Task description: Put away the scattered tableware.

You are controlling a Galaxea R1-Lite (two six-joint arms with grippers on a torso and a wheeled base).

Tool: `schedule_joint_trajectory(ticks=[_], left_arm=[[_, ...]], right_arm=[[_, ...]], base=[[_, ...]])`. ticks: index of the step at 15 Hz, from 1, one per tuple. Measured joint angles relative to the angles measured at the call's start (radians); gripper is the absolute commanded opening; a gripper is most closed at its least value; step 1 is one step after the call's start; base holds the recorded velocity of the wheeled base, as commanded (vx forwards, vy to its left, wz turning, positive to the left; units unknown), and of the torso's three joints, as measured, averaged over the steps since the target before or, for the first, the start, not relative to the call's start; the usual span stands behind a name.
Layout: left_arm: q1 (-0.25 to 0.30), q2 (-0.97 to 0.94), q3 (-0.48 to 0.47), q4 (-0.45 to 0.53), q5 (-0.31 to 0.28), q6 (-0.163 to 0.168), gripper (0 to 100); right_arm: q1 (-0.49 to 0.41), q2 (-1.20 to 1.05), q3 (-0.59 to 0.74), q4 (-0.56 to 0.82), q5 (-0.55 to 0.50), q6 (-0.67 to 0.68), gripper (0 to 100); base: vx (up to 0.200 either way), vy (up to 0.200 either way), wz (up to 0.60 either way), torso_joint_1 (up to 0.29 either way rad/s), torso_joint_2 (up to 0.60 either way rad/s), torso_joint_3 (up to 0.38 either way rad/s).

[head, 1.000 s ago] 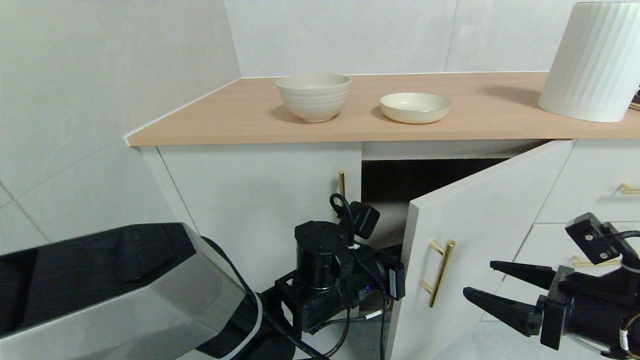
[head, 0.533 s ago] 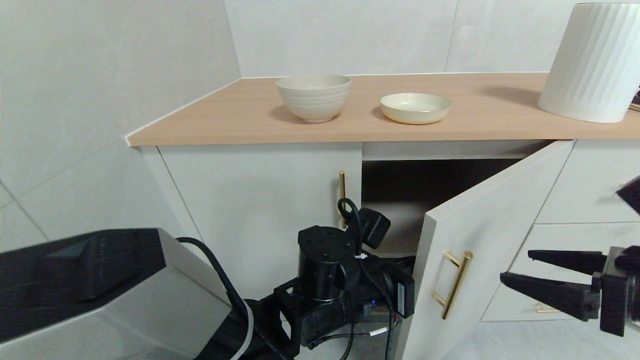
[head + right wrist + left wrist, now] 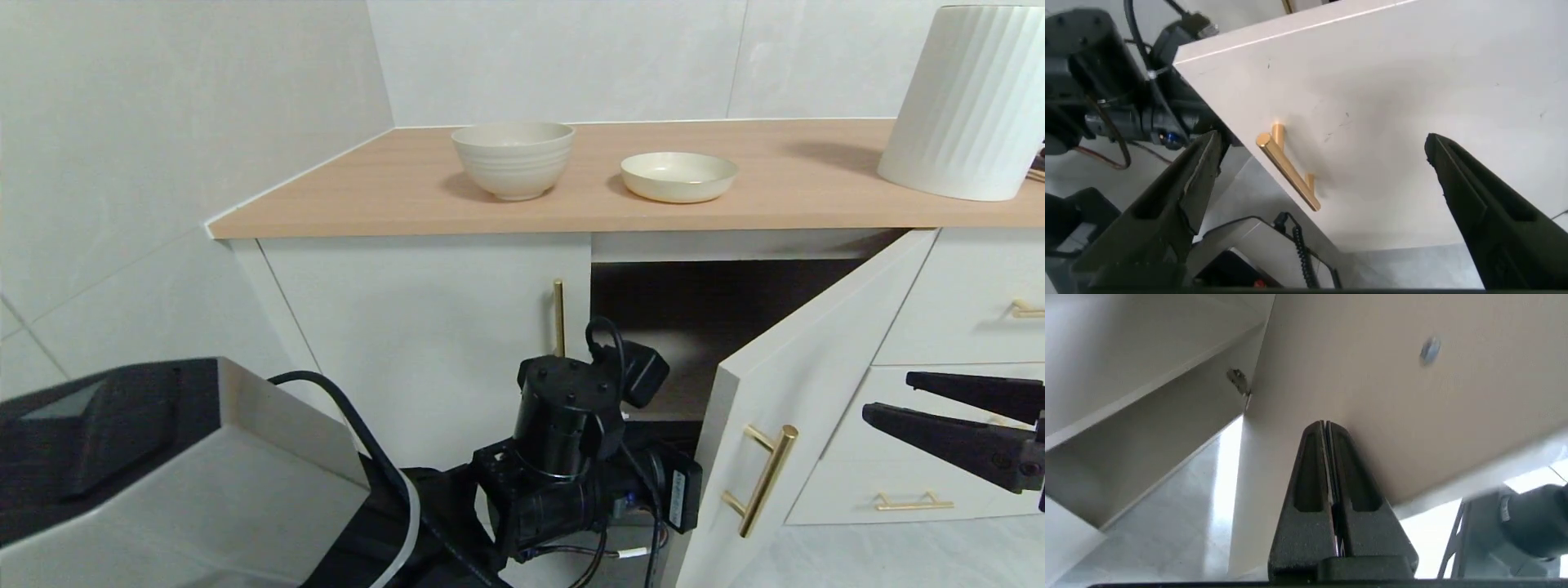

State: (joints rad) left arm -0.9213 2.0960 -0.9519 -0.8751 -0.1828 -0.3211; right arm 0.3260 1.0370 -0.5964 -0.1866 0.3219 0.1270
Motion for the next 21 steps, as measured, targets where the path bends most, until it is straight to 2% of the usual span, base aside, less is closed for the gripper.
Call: schedule_joint_trajectory(ticks=[1,3,5,7,11,15,18,21], left_arm=[[0.000,-0.001,-0.016,0.010,0.000,-0.002,0],[-0.001,0.000,-0.033,0.015,0.000,-0.025,0],[-0.002,0.005,-0.051,0.030,-0.004,-0.029,0],[-0.007,0.021,-0.110,0.080,-0.018,-0.034,0],[0.000,0.059,-0.281,0.234,-0.019,-0.098,0],[0.000,0.077,-0.319,0.257,-0.020,-0.105,0],[0.000,0.077,-0.323,0.259,-0.019,-0.107,0],[-0.005,0.082,-0.342,0.274,-0.017,-0.112,0]], right_arm=[[-0.001,-0.004,-0.001,0.000,0.000,-0.001,100],[-0.003,-0.009,-0.001,-0.001,0.000,0.000,100],[-0.002,-0.012,-0.001,-0.001,0.000,0.000,100],[-0.003,-0.017,-0.002,-0.002,0.000,0.000,100],[-0.026,-0.029,-0.006,-0.004,0.000,-0.001,100],[-0.040,-0.038,-0.013,-0.005,0.000,-0.001,100],[-0.042,-0.045,-0.015,-0.005,0.000,-0.001,100],[-0.044,-0.053,-0.023,-0.005,0.000,-0.001,100]], base=[[-0.200,0.000,0.00,0.007,0.00,0.012],[-0.200,0.000,0.00,0.010,0.00,-0.002],[0.000,0.000,0.00,0.000,0.00,0.000],[0.000,0.000,0.00,0.000,0.00,0.000],[0.000,0.000,0.00,0.000,0.00,0.000],[0.000,0.000,0.00,0.000,0.00,0.000],[-0.200,0.000,0.00,0.002,0.00,0.002],[0.000,0.000,0.00,0.000,0.00,0.000]])
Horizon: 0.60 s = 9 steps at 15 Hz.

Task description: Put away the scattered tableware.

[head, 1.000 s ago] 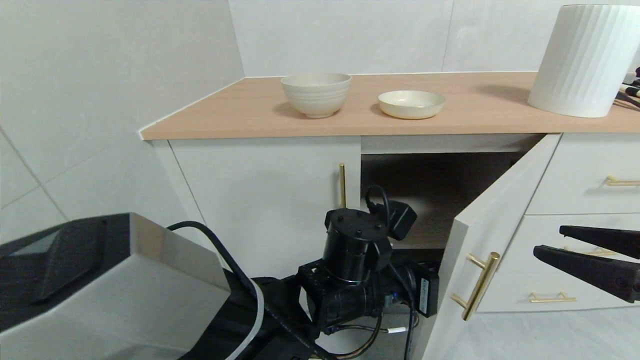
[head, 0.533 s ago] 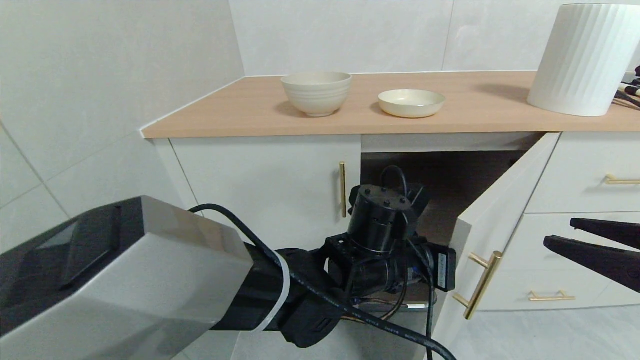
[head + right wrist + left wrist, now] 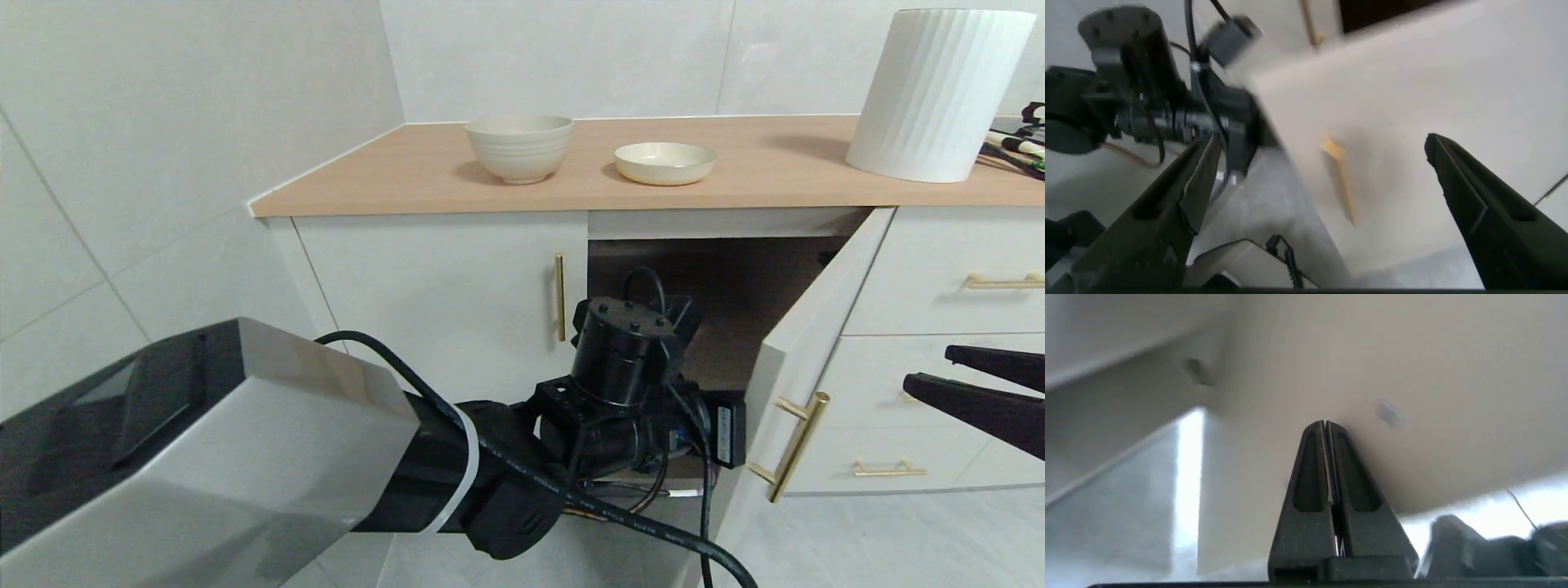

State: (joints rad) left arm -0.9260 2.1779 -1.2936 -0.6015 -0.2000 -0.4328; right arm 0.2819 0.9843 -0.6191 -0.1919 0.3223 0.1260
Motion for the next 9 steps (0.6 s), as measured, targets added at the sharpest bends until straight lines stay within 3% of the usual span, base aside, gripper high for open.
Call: schedule_joint_trajectory(ticks=[5,9], left_arm=[[-0.001,0.013,-0.025,0.014,-0.002,0.000,0],[-0.045,0.007,-0.026,0.014,0.008,0.000,0]], right_arm=[[0.000,-0.017,-0.011,0.000,0.000,0.001,100],[0.000,-0.045,-0.039,0.000,-0.004,0.001,100]], base=[[0.000,0.000,0.00,0.000,0.00,0.000],[0.000,0.000,0.00,0.000,0.00,0.000]])
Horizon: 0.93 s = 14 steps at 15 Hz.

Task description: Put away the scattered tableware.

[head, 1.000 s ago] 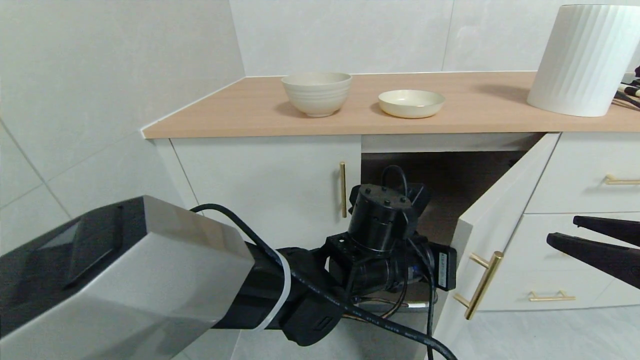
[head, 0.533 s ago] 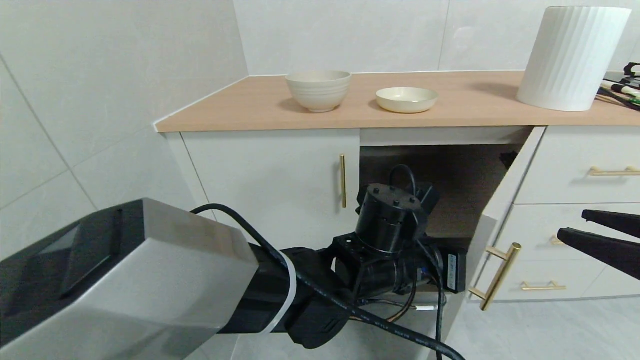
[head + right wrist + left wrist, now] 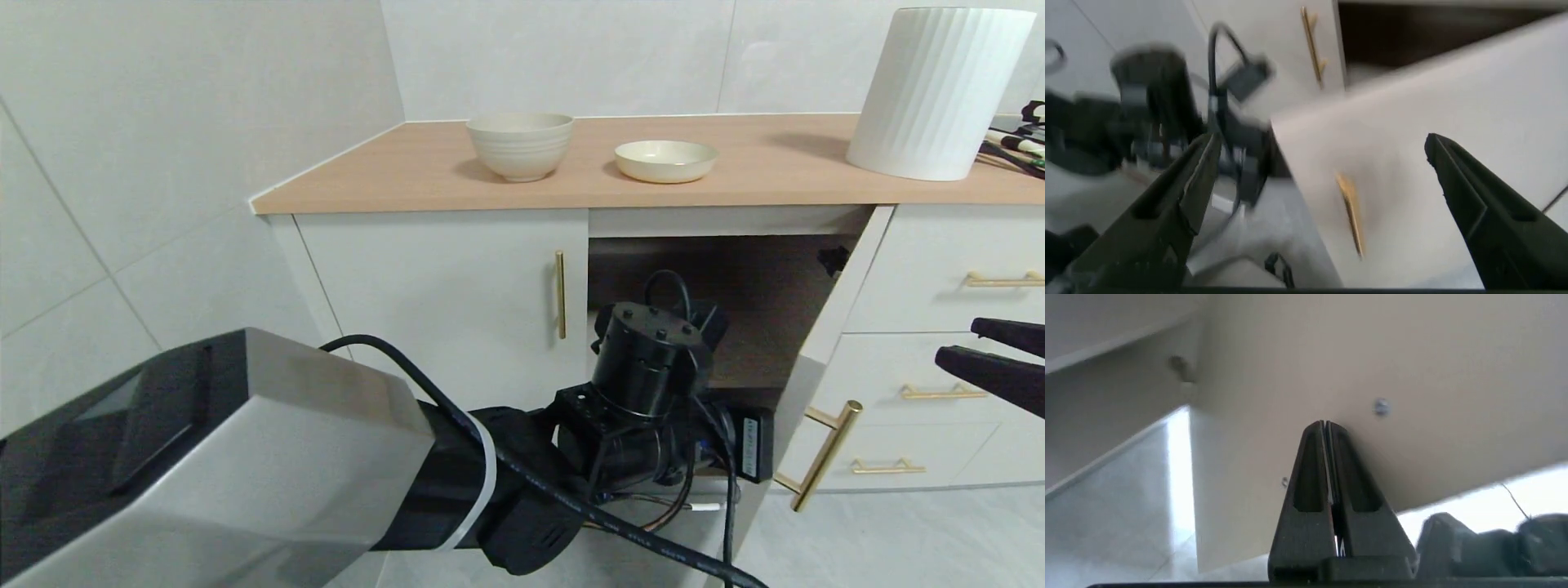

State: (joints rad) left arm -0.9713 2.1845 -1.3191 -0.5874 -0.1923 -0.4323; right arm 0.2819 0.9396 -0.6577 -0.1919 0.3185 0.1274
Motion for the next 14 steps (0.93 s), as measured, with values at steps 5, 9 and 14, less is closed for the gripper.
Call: schedule_joint_trajectory(ticks=[5,9,14], left_arm=[[-0.134,-0.046,0.015,0.000,0.057,0.000,0],[-0.038,-0.092,0.060,-0.001,0.072,-0.026,0],[0.144,-0.199,0.181,-0.006,0.072,-0.065,0]], right_arm=[[0.001,-0.068,-0.049,-0.001,0.001,0.009,100],[0.001,-0.084,-0.055,-0.001,0.001,0.010,100],[0.005,-0.069,-0.053,0.001,0.007,0.009,100]], base=[[0.000,0.000,0.00,0.000,0.00,0.000],[0.000,0.000,0.00,0.000,0.00,0.000],[0.000,0.000,0.00,0.000,0.00,0.000]])
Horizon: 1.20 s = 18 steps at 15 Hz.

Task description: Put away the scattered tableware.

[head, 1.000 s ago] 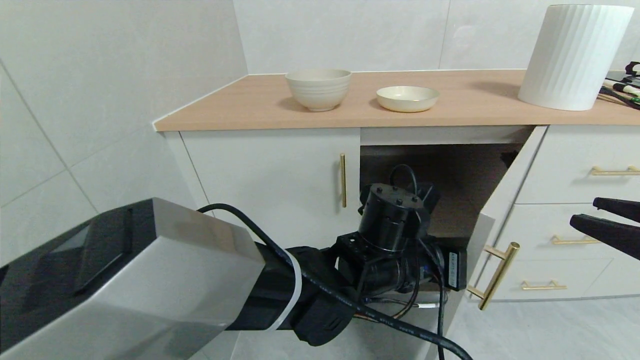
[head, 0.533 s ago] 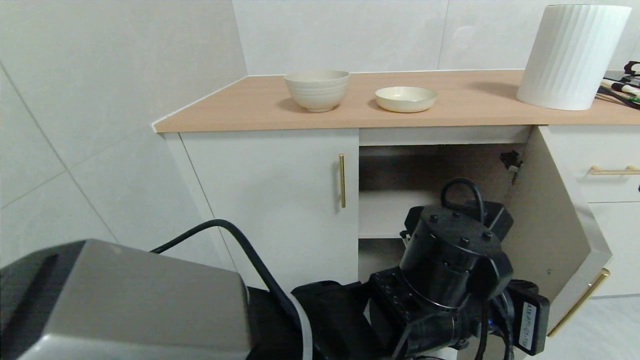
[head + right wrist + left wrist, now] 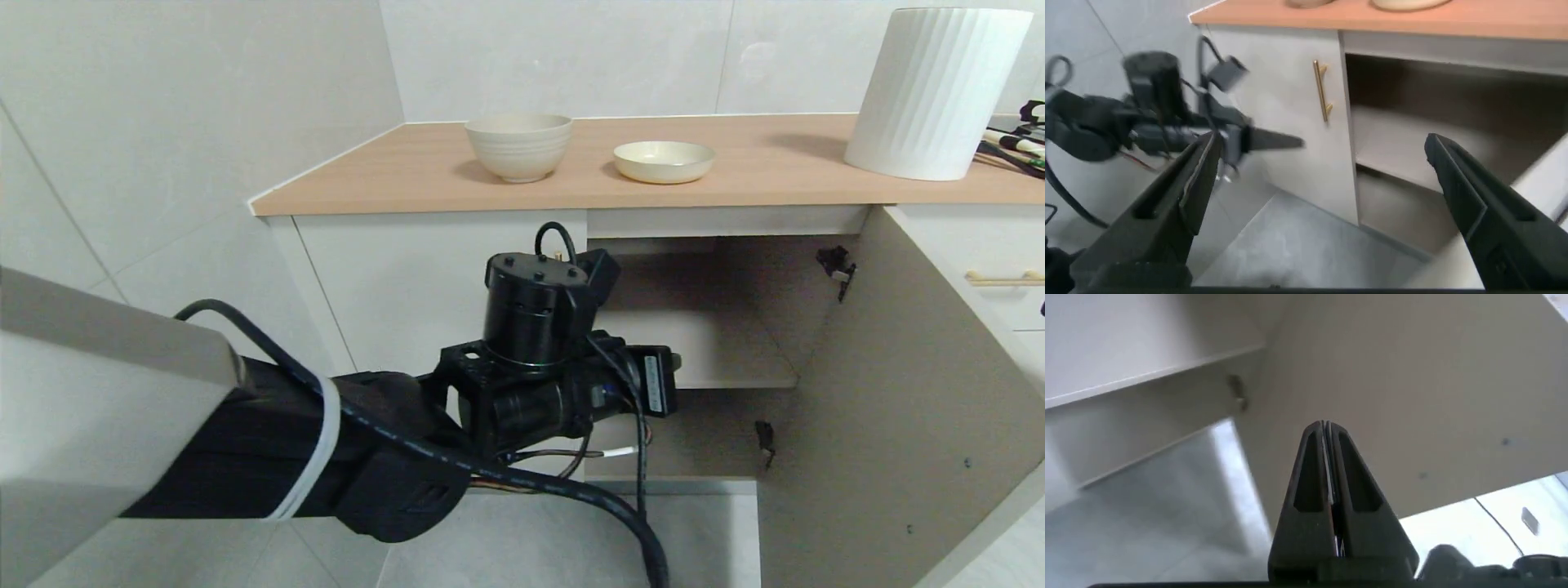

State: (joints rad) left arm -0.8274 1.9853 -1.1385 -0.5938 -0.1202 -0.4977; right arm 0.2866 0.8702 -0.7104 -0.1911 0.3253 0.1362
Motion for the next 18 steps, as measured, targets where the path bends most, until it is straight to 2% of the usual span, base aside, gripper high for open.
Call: schedule_joint_trajectory(ticks=[5,7,8,9,10,11,13,15,16,18], left_arm=[[0.218,-0.283,0.297,-0.009,-0.003,0.004,0],[0.330,-0.430,0.408,-0.004,-0.005,0.030,0],[0.389,-0.496,0.447,0.001,-0.005,0.061,0],[0.451,-0.556,0.477,0.020,-0.005,0.127,0],[0.496,-0.609,0.491,0.041,-0.005,0.206,0],[0.516,-0.647,0.498,0.068,-0.004,0.252,0],[0.536,-0.713,0.507,0.150,-0.003,0.303,0],[0.541,-0.753,0.507,0.195,-0.002,0.326,0],[0.542,-0.763,0.507,0.199,-0.002,0.328,100],[0.542,-0.772,0.507,0.196,-0.006,0.328,100]], right_arm=[[0.020,0.096,-0.021,-0.004,0.004,0.001,100],[0.025,0.179,-0.045,-0.034,0.005,0.016,100],[0.026,0.222,-0.057,-0.072,0.005,0.030,100],[0.027,0.266,-0.066,-0.106,0.005,0.039,100],[0.027,0.301,-0.073,-0.123,0.004,0.042,100],[0.027,0.323,-0.075,-0.123,0.004,0.043,100],[0.027,0.346,-0.061,-0.084,0.004,0.027,100],[0.027,0.344,-0.049,-0.064,-0.001,-0.001,100],[0.027,0.341,-0.047,-0.064,-0.004,-0.002,100],[0.027,0.338,-0.046,-0.063,-0.006,-0.003,100]], base=[[0.000,0.000,0.00,0.000,0.00,0.000],[0.000,0.000,0.00,0.000,0.00,0.000],[0.000,0.000,0.00,0.000,0.00,0.000],[0.000,0.000,0.00,0.000,0.00,0.000],[0.000,0.000,0.00,0.000,0.00,0.000],[0.000,0.000,0.00,0.000,0.00,0.000],[0.000,0.000,0.00,0.000,0.00,0.000],[0.000,0.000,0.00,0.000,0.00,0.000],[0.000,0.000,0.00,0.000,0.00,0.000],[0.000,0.000,0.00,0.000,0.00,0.000]])
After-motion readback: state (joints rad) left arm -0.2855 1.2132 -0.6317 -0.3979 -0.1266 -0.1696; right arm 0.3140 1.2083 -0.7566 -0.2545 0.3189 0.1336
